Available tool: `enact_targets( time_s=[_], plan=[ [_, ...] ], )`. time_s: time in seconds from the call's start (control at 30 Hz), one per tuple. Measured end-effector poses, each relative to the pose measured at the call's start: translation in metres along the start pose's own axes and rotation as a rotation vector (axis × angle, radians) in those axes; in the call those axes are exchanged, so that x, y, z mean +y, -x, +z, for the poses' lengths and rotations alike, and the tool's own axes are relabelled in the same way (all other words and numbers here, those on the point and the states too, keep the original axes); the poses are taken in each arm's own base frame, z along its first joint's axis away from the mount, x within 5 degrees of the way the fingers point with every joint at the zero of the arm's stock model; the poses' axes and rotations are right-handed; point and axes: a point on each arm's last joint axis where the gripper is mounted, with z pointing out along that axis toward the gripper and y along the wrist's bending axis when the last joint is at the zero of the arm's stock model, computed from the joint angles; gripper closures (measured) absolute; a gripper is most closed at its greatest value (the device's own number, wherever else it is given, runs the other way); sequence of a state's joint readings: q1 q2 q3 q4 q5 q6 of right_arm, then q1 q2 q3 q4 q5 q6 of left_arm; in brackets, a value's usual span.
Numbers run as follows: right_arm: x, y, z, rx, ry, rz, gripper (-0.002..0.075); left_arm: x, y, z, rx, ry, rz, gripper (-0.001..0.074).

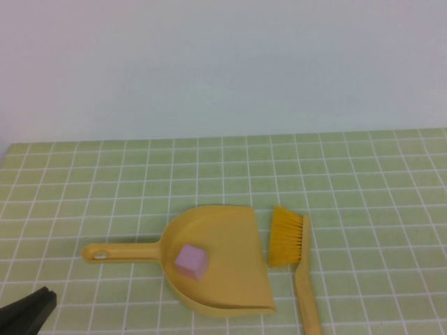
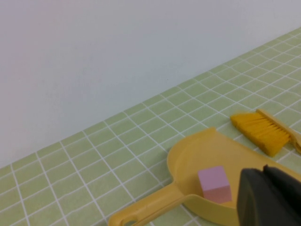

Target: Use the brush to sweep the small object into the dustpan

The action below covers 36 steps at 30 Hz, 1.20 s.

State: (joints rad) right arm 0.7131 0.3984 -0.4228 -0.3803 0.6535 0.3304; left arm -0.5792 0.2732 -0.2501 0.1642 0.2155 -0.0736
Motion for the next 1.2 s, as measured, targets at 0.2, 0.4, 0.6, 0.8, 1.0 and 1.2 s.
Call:
enact_targets(
  time_s=[0.2, 0.4, 0.6, 0.8, 1.0, 1.2],
  plan=[
    [0.0, 0.0, 0.0, 0.0, 0.0, 0.0, 0.0728, 0.0, 0.0, 0.0, 0.0, 0.0, 0.0, 0.0737],
    [0.0, 0.0, -0.001, -0.006, -0.001, 0.0, 0.0728, 0.0, 0.0, 0.0, 0.0, 0.0, 0.0, 0.0737],
    [-0.01, -0.002, -0.02, -0.11, -0.075, 0.052, 0.0728, 0.0, 0.0, 0.0, 0.0, 0.0, 0.0, 0.0737],
    [-0.024, -0.008, -0.039, -0.181, -0.297, 0.138, 0.0728, 0.0, 0.0, 0.0, 0.0, 0.0, 0.0, 0.0737],
    [-0.029, -0.019, -0.037, -0.209, -0.454, 0.182, 0.0728, 0.0, 0.0, 0.0, 0.0, 0.0, 0.0, 0.0737],
    [-0.024, -0.035, -0.013, -0.303, -0.409, 0.126, 0.0728, 0.0, 0.0, 0.0, 0.0, 0.0, 0.0, 0.0737]
  ],
)
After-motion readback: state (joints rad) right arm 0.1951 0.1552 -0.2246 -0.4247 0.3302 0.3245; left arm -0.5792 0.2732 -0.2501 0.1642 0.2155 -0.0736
